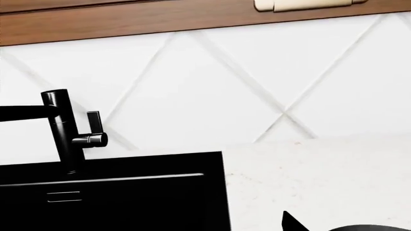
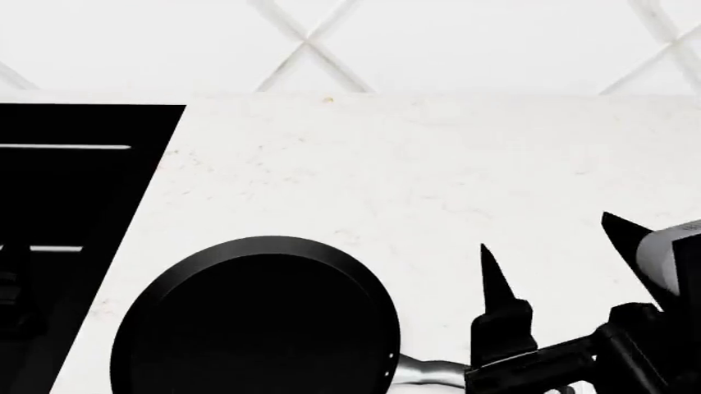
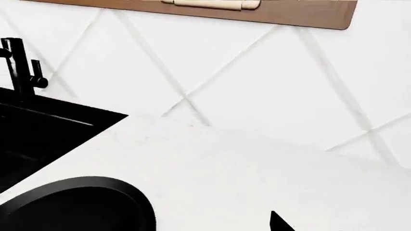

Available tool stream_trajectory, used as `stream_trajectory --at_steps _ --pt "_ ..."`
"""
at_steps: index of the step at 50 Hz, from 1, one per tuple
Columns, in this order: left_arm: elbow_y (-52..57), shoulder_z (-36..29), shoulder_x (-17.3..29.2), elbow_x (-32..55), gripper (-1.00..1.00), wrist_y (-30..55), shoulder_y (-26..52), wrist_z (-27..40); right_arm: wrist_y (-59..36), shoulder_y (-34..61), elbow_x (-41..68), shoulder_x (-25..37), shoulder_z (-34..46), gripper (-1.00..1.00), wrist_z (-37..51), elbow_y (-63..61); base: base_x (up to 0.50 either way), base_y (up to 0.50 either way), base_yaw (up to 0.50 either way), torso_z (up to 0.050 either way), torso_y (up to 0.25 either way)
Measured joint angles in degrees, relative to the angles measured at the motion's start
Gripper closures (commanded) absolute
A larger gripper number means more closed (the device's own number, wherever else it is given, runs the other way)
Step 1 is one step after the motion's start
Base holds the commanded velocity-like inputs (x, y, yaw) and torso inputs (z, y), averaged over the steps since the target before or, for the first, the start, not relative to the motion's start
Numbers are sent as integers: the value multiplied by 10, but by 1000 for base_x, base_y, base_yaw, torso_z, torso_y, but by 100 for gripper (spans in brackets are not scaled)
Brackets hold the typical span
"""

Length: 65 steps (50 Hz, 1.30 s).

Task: Pick the pan and sponge and place them into the sink. Then turn on the water.

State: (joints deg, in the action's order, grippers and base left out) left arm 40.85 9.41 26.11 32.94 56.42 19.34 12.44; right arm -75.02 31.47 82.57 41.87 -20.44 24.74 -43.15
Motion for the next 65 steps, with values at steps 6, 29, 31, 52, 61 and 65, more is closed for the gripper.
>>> stream_trajectory --at_steps 6,29,31,52,61,65 --pt "-5 -1 3 -1 -100 -5 -1 -2 -15 129 178 96 82 -100 30 87 0 0 0 0 0" --pt "-13 -7 8 -6 -100 -16 -6 -2 -129 820 294 162 796 -100 -196 373 0 0 0 0 0" --pt "-13 -8 8 -7 -100 -17 -8 -2 -128 854 253 149 843 -100 -247 387 0 0 0 0 0" --pt "-6 -1 15 1 -100 -20 -19 -2 -43 935 -38 3 1098 -100 -597 496 0 0 0 0 0" --pt "-4 -2 15 2 -100 -22 -23 -1 11 914 -116 -43 1145 -100 -655 544 0 0 0 0 0" --pt "-4 2 17 3 -100 -24 -25 -2 31 901 -137 -58 1158 -100 -673 559 0 0 0 0 0"
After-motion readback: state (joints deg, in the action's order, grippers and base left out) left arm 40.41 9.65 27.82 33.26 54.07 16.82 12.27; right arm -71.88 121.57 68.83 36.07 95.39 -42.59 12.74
